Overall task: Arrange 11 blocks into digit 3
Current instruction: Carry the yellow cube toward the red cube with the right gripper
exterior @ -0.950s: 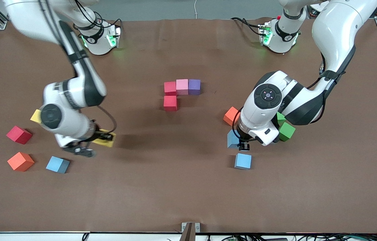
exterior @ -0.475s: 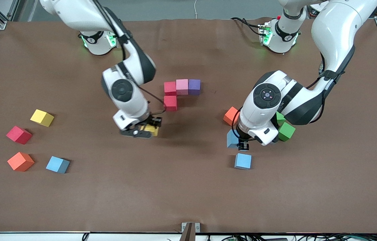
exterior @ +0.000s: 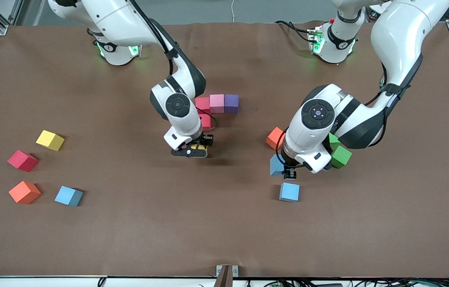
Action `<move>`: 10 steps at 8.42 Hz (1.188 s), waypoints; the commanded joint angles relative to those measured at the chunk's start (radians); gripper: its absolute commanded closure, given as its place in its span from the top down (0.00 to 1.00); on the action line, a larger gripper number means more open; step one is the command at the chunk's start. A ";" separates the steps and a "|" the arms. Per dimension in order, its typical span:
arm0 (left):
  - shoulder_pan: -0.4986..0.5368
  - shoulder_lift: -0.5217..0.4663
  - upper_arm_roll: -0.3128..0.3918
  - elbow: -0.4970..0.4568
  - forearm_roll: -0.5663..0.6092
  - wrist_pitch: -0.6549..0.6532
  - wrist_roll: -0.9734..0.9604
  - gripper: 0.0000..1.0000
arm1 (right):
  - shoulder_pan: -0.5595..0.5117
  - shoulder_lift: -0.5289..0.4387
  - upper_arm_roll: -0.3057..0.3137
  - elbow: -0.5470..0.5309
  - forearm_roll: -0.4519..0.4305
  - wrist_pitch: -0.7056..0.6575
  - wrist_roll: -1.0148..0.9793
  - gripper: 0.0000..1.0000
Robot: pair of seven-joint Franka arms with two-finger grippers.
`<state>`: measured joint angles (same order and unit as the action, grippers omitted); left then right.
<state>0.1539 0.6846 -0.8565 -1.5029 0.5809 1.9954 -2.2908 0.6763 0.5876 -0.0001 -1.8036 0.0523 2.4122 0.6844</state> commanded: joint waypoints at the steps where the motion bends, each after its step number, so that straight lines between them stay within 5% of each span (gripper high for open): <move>1: -0.010 -0.010 0.005 0.006 -0.016 -0.015 -0.002 0.29 | 0.031 -0.017 -0.011 -0.049 0.004 0.027 0.014 0.03; 10: -0.122 0.013 0.005 -0.008 -0.007 -0.026 -0.191 0.29 | 0.072 -0.045 -0.001 -0.117 0.004 0.024 0.021 0.03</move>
<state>0.0527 0.6881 -0.8558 -1.5179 0.5809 1.9834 -2.4479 0.7373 0.5732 0.0002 -1.8664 0.0523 2.4274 0.6905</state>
